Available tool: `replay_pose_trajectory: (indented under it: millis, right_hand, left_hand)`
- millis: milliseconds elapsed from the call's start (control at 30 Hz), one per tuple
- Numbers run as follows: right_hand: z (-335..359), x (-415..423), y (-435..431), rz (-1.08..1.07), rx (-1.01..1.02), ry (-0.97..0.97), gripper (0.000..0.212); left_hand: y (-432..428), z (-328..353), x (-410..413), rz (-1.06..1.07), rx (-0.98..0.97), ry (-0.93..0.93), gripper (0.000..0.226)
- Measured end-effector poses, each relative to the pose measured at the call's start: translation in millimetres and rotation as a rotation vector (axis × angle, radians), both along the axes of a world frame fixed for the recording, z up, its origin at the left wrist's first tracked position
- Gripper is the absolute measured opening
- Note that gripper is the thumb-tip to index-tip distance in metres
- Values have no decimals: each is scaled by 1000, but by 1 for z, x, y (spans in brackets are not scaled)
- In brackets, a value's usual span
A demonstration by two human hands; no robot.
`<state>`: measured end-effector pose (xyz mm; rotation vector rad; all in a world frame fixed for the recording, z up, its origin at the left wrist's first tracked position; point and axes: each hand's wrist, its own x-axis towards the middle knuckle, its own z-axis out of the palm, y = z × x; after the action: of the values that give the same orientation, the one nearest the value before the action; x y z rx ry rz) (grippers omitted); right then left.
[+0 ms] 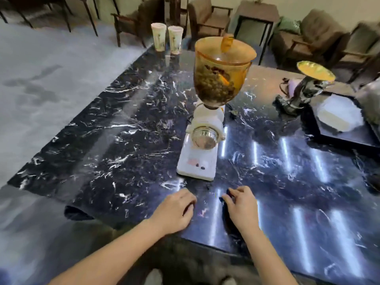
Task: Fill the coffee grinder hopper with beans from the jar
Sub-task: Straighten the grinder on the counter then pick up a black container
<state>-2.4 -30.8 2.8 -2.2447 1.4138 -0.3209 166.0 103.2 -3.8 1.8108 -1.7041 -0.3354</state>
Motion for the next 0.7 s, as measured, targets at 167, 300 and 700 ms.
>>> replay_pose_trajectory:
  millis: [167, 300, 700]
  right_hand:
    - [2, 3, 16, -17, -53, 17, 15]
    - [3, 6, 20, -50, -97, 109, 18]
    - [22, 9, 20, -486, 543, -633, 36]
  left_hand:
    - [-31, -2, 4, 51, -27, -53, 24]
    - [-65, -7, -8, 20, 29, -98, 32]
    - [-56, 13, -14, 394, 181, 933, 15]
